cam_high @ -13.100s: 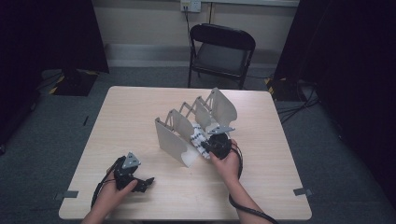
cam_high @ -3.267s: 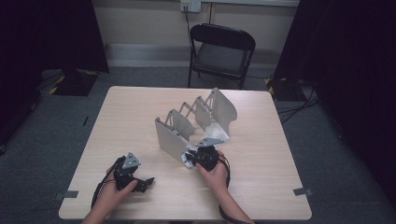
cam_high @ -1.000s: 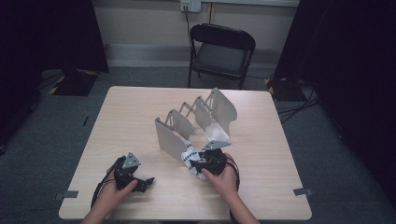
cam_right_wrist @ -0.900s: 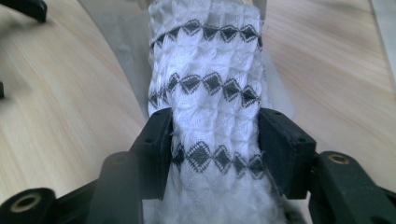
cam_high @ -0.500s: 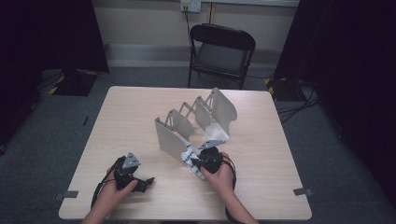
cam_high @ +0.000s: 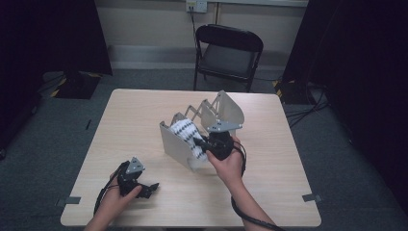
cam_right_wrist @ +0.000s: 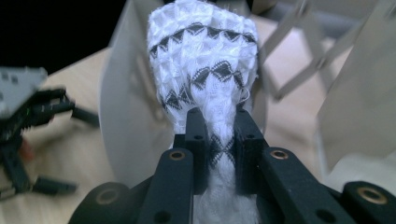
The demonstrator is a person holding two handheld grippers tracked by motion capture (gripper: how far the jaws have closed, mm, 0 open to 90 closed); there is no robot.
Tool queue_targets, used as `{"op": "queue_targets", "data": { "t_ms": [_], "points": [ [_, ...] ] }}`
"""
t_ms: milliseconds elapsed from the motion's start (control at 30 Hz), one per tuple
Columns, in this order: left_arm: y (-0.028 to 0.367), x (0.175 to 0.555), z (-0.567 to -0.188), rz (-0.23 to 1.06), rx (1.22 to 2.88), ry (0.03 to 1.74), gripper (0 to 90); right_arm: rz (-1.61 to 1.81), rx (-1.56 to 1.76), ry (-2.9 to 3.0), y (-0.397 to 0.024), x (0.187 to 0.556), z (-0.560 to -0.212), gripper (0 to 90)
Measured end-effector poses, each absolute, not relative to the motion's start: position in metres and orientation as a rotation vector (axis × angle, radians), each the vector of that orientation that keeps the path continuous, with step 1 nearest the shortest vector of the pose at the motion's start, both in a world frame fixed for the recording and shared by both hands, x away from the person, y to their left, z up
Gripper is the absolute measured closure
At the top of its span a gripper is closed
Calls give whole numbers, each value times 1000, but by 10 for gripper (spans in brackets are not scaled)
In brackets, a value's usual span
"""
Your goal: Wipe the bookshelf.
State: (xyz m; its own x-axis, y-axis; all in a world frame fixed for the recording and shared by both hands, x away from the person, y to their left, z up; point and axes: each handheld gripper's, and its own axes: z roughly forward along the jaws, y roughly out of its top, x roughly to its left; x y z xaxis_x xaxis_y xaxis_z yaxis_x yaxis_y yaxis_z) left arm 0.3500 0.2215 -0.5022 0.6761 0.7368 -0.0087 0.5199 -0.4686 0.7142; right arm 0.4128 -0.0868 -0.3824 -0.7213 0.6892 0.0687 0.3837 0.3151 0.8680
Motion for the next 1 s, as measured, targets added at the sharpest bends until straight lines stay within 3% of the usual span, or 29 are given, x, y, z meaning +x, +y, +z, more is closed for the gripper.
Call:
{"op": "queue_targets", "data": {
  "t_ms": [133,533,1000],
  "points": [
    [222,350,-502,393,2178,962,0,1327,972,2247,-85,425,-371,791],
    [221,350,-502,393,2178,962,0,1281,1025,2286,-88,429,-403,790],
    [222,350,-502,393,2178,962,0,1340,901,2299,-74,418,-384,786]
  ]
}}
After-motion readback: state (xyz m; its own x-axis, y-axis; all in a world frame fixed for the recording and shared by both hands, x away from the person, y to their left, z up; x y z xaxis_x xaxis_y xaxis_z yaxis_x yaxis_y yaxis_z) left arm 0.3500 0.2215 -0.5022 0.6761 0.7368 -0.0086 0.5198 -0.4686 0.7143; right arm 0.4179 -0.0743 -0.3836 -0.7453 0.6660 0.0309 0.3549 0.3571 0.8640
